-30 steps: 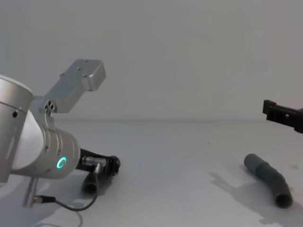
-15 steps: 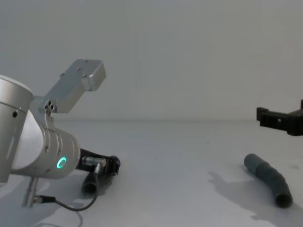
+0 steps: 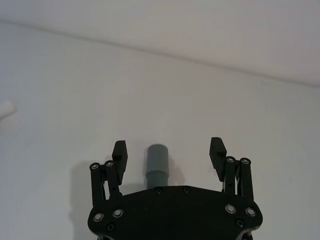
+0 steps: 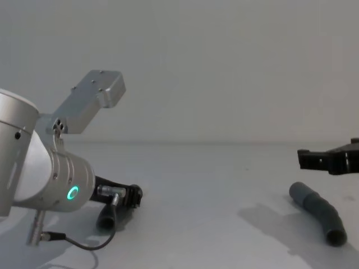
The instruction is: Use both hands to pick up one end of the pipe from the table, align the ends, and insert them.
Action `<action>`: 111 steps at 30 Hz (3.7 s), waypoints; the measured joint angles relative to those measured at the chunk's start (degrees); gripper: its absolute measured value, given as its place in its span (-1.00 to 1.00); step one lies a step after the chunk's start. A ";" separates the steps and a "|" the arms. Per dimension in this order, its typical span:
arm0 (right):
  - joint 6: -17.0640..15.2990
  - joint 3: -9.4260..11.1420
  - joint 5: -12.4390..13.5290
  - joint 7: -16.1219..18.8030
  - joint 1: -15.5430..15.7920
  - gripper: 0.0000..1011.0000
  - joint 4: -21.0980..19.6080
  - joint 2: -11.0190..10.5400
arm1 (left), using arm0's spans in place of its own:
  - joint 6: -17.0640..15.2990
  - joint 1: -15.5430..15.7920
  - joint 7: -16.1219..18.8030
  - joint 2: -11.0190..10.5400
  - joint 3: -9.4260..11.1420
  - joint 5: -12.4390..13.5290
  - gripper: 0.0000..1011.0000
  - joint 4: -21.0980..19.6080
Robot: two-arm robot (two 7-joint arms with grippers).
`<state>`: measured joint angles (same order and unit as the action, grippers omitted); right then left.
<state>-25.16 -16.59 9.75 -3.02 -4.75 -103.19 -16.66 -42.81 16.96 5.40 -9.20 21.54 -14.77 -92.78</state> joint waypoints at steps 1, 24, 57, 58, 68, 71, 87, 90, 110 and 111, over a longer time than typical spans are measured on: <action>-0.68 -0.04 -0.11 -0.30 -0.08 0.98 0.00 0.18 | 0.00 0.00 0.00 0.00 0.00 0.00 -0.35 0.00; -11.40 -1.35 -2.60 -5.04 -2.34 0.98 1.88 5.33 | 0.00 0.00 0.00 0.00 0.00 0.00 -0.35 0.00; -11.62 -2.08 -4.91 -4.43 -6.20 0.98 9.53 7.72 | 0.00 0.00 0.01 0.00 0.00 0.00 -0.35 0.00; -11.67 -2.06 -4.94 -4.46 -6.30 0.98 9.70 7.83 | 0.00 0.00 0.01 0.00 0.00 0.00 -0.35 0.00; -12.79 -1.60 -5.24 -5.00 -7.35 0.98 11.34 9.32 | 0.00 0.00 0.01 0.00 0.00 0.00 -0.35 0.00; -13.38 -1.34 -5.24 -5.15 -7.58 0.98 11.65 9.78 | 0.00 0.00 0.00 0.00 0.00 0.00 -0.35 0.00; -14.83 -0.57 -5.15 -5.43 -8.15 0.32 12.50 10.98 | 0.00 0.00 0.00 0.00 0.00 0.00 -0.35 0.00; -14.98 -0.52 -5.13 -5.45 -8.21 0.12 12.56 11.10 | 0.00 0.00 0.00 0.00 0.00 0.00 -0.35 0.00; -15.29 -0.33 -5.05 -5.55 -8.37 -0.42 12.73 11.37 | 0.00 0.00 0.00 0.00 0.00 0.01 -0.35 0.00; -15.29 -0.32 -5.05 -5.55 -8.37 -0.42 12.74 11.37 | 0.00 0.01 -0.02 -0.01 0.00 0.02 -0.35 0.01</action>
<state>-40.45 -16.91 4.70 -8.57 -13.12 -90.46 -5.28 -42.81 16.97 5.38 -9.21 21.54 -14.75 -92.77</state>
